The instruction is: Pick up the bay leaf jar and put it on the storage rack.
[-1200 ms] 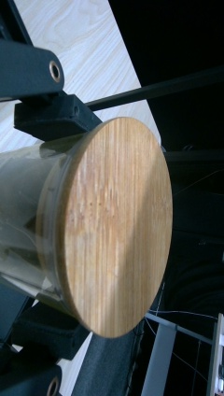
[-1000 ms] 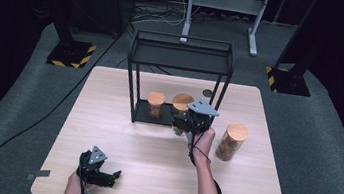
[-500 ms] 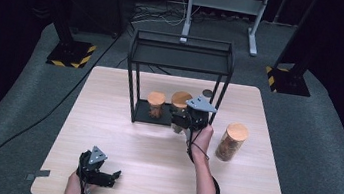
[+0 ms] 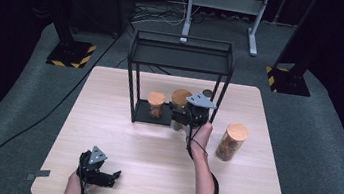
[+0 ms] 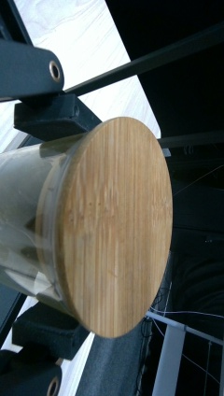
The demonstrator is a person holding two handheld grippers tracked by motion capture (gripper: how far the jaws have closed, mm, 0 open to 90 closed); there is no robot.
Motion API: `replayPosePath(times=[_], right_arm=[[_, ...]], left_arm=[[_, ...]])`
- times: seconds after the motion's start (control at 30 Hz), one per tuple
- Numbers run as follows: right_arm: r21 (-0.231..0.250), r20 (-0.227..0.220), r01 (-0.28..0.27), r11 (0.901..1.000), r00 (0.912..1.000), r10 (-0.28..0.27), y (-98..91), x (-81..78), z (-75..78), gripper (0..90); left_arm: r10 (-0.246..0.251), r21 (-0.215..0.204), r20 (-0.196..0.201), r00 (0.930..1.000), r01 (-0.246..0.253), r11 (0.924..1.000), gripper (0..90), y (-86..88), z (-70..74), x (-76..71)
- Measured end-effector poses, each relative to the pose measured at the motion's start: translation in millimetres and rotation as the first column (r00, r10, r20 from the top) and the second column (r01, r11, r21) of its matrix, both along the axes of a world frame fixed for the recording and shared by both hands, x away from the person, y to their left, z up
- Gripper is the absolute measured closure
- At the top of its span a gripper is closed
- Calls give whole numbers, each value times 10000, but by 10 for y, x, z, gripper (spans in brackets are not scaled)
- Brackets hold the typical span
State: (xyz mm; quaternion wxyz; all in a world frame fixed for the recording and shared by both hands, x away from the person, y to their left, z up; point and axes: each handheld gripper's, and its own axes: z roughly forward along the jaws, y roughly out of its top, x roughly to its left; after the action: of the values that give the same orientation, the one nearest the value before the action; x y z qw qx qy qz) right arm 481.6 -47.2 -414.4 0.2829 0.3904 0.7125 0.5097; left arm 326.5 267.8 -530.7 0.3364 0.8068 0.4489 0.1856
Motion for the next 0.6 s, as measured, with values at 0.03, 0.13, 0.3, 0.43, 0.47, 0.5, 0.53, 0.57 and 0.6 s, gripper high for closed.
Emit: replayPosePath(times=[0.03, 0.13, 0.3, 0.43, 0.47, 0.5, 0.53, 0.57, 0.6], right_arm=[[-6, 20, 5, 10000, 10000, -5, -1, 10, -4, 247], [-5, -20, 42, 10000, 10000, -42, 1, 36, -15, 247], [17, -85, 128, 9999, 9999, -128, 9, 76, -34, 247], [-8, -137, 220, 9998, 9997, -220, 23, 112, -57, 247], [3, -150, 242, 9997, 9996, -242, 26, 124, -64, 247], [0, -159, 248, 9997, 9996, -248, 27, 137, -71, 247], [35, -216, 294, 9996, 9993, -293, 31, 146, -79, 247], [56, -236, 318, 9995, 9992, -316, 35, 156, -87, 247], [34, -217, 338, 9994, 9992, -337, 37, 167, -97, 247]], left_arm=[[1, -2, 1, 10000, -1, 10000, 0, 0, 0, 0], [5, -5, 0, 10000, -5, 10000, 0, 0, 0, 0], [-6, -6, -3, 10000, 6, 10000, 0, -1, 0, 0], [-9, -12, -1, 10000, 9, 10000, 0, -1, 0, 0], [-3, -20, 6, 10000, 3, 10000, 0, -2, -1, -1], [-9, -17, -2, 10000, 9, 10000, 0, -1, 0, -1], [-8, -13, 0, 10000, 8, 10000, 0, -1, -1, -1], [-6, -19, -3, 10000, 6, 10000, 0, -2, -1, -1], [-8, -27, 1, 10000, 8, 10000, 0, -2, -1, -1]])
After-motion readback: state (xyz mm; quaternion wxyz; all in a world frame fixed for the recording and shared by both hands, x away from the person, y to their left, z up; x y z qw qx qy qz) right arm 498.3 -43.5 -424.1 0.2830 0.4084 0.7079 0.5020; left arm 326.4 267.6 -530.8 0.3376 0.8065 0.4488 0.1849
